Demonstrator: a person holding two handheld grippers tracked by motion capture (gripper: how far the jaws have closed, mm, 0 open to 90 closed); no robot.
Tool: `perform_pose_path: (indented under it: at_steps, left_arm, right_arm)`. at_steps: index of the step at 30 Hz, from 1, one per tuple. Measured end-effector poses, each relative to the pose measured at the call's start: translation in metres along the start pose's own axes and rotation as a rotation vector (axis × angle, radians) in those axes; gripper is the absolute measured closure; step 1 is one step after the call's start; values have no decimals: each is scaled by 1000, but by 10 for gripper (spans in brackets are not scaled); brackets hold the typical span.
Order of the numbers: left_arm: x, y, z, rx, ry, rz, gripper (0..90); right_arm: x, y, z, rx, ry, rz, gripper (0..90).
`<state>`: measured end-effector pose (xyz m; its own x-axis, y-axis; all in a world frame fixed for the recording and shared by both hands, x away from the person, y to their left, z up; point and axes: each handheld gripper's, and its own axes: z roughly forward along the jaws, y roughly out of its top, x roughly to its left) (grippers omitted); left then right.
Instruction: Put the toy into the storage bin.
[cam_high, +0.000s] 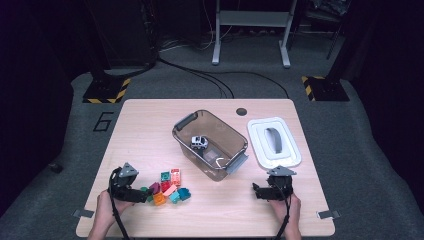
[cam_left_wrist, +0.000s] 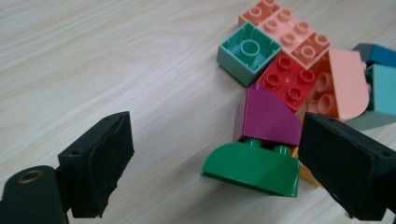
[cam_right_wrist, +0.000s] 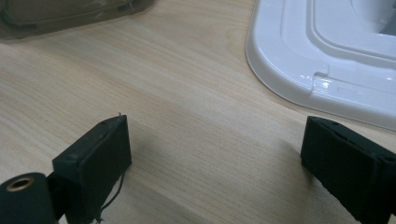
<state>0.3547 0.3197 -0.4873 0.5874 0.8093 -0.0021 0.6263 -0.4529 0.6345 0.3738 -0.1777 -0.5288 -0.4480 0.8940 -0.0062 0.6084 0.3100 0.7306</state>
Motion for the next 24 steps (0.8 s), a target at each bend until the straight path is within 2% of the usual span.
perform_pose_path:
  at_steps: [1, 4, 5, 10, 11, 13, 15, 17, 18, 20, 24]
  left_arm:
    - [-1, -1, 1, -13, 3, -9, 104]
    - [0, -3, -1, -11, 8, -15, 103]
    - [2, -4, -1, -6, 3, -5, 104]
    - [6, -6, -6, 1, 21, -21, 113]
    - [8, -5, -7, 1, 10, -25, 113]
    - [5, -2, -7, -30, 13, -37, 113]
    - [1, 1, -5, -46, 12, -32, 114]
    - [-1, 3, -3, -46, 19, -18, 117]
    - [-4, 5, 2, -29, 23, 2, 121]
    - [-5, 3, 6, -35, 16, -15, 118]
    - [-3, -1, 2, -25, 24, -15, 125]
  right_arm:
    - [0, 0, 0, 0, 0, 0, 78]
    - [0, 0, 0, 1, -1, 3, 79]
    - [0, 0, 0, 0, 0, 2, 79]
    - [0, 0, 0, 0, 0, 2, 79]
    - [0, 0, 0, 0, 0, 2, 79]
    - [0, 0, 0, 0, 0, 3, 80]
    - [0, 0, 0, 1, -1, 4, 80]
    - [0, 0, 0, 1, -1, 3, 81]
    - [0, 0, 0, 0, -1, 4, 80]
    - [0, 0, 0, 0, -1, 4, 81]
    - [0, 0, 0, 0, 0, 4, 81]
